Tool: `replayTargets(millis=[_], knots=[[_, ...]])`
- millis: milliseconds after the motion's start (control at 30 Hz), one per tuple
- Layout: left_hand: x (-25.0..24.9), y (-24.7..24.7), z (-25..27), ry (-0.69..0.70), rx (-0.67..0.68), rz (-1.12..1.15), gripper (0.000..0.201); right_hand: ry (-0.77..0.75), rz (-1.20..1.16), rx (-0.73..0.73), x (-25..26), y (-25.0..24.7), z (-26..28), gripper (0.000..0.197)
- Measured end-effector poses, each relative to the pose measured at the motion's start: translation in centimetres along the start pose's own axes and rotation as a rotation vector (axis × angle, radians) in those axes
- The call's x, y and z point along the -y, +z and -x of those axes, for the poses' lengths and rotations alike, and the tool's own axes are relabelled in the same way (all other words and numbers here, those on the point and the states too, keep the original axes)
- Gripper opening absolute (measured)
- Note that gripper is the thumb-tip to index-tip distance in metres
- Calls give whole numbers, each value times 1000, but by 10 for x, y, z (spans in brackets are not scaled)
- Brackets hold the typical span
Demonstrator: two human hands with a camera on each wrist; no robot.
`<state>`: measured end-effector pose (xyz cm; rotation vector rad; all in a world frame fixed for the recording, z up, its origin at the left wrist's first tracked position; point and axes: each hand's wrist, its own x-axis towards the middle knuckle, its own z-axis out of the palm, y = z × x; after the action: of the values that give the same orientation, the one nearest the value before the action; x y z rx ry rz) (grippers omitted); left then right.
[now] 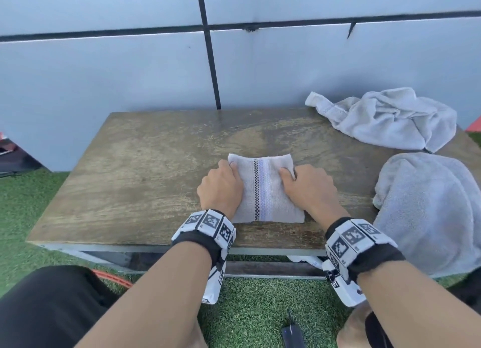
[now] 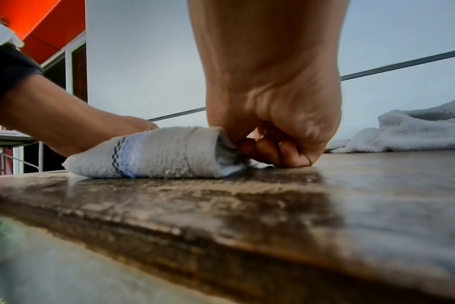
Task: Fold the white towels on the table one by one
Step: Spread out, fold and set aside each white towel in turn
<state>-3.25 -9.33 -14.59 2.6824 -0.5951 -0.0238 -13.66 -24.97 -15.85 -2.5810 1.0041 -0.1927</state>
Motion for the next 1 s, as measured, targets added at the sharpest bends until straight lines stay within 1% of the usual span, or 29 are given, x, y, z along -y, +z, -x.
replayTargets(millis=[67,133,167,200,233,267,300,333,367,400,433,467,500,600,700,833,1000], knots=[[0,-4,-3,-40,42,43,44,44,-66,12,-2,-3,-2,48],[-2,-8,-5,-109,63,117,37,86,-136,28,0,-10,-2,49],[-3,-12,-4,-123,37,129,32,67,-152,0,2,-14,0,48],[-5,-14,-2,-90,-34,106,27,-7,-135,-78,5,-18,3,44],[-6,-14,1,-9,-136,61,22,-129,-99,-192,9,-22,7,38],[-8,-13,5,100,-208,30,18,-274,-68,-292,14,-23,11,32],[-9,-9,10,219,-238,21,16,-400,-34,-313,18,-22,14,30],[-9,-2,15,327,-208,18,19,-490,6,-250,21,-18,17,33],[-7,6,21,403,-132,15,27,-538,53,-135,22,-11,20,41],[-5,12,25,428,-40,4,38,-535,97,-7,22,-4,22,49],[-2,17,28,416,46,-2,47,-494,117,97,20,4,25,55],[0,20,29,390,104,0,52,-442,111,161,18,8,27,57],[2,22,27,366,144,0,55,-402,92,195,16,10,27,58],[4,20,24,341,207,-3,56,-354,84,216,17,11,27,61],[4,19,23,313,226,17,57,-316,105,199,18,11,25,63],[4,21,23,281,206,29,56,-291,129,207,19,10,25,64],[14,19,26,162,209,74,56,-267,200,245,22,5,23,65]])
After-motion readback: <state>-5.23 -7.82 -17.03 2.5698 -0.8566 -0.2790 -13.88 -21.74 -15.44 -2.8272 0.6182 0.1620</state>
